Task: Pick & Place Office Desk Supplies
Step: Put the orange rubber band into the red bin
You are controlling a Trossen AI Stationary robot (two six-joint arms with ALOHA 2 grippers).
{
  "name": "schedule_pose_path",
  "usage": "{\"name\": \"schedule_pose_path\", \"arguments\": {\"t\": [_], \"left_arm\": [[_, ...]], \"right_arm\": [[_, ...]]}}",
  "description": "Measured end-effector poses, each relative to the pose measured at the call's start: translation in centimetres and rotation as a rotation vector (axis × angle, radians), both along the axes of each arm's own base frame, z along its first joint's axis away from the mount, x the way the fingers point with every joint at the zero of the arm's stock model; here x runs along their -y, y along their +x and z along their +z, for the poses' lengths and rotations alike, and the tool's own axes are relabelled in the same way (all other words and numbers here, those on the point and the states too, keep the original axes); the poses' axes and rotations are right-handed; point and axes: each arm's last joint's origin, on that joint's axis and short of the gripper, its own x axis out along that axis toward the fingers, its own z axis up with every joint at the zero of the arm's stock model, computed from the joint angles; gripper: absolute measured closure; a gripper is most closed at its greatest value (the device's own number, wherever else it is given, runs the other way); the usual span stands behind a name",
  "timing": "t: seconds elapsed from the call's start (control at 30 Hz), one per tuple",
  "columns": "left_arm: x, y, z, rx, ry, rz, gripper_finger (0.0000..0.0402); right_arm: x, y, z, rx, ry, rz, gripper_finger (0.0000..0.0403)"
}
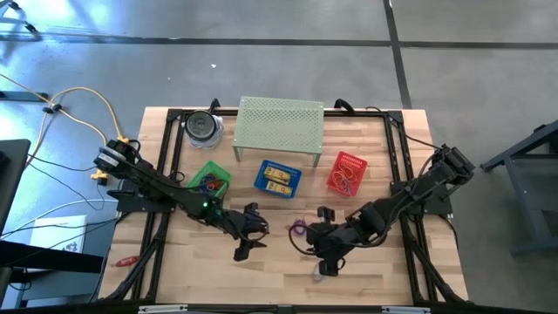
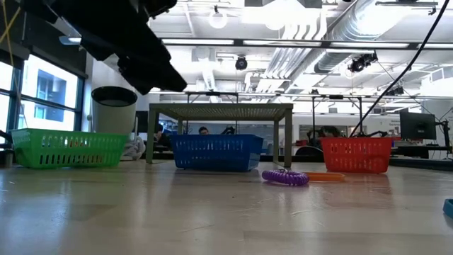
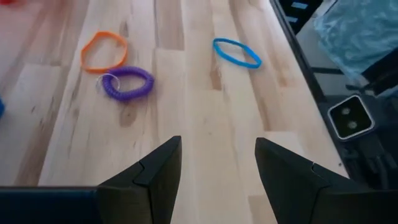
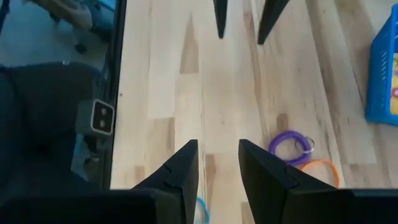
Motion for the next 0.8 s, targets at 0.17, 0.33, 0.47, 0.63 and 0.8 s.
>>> {"name": "schedule_pose_path", "arguments": {"t": [0.17, 0.33, 0.47, 0.63, 0.8], "left_arm": [[0.4, -0.1, 0.1, 0.014, -0.010, -0.017, 0.0203], [0.7, -0.2, 0.2, 0.017, -0.013, -0.032, 0.0203], [0.8, -0.3, 0.2, 0.015, -0.012, -0.034, 0.0203], [0.8, -0.3, 0.2, 0.017, -0.012, -0.033, 0.0203], [0.6, -0.1, 0.2, 0.017, -0.011, -0.024, 0.0203]], "right_arm": [[-0.1, -0.5, -0.3, -0.057, 0.000, 0.042, 0.0300], [-0.1, -1.1, -1.9, -0.129, -0.014, 0.053, 0.0300], [0.1, -1.7, -4.1, -0.143, -0.071, 0.043, 0.0300], [0.8, -2.1, -7.4, -0.074, -0.224, 0.027, 0.0300], [1.9, -2.0, -9.8, 0.059, -0.312, -0.078, 0.0300]]}}
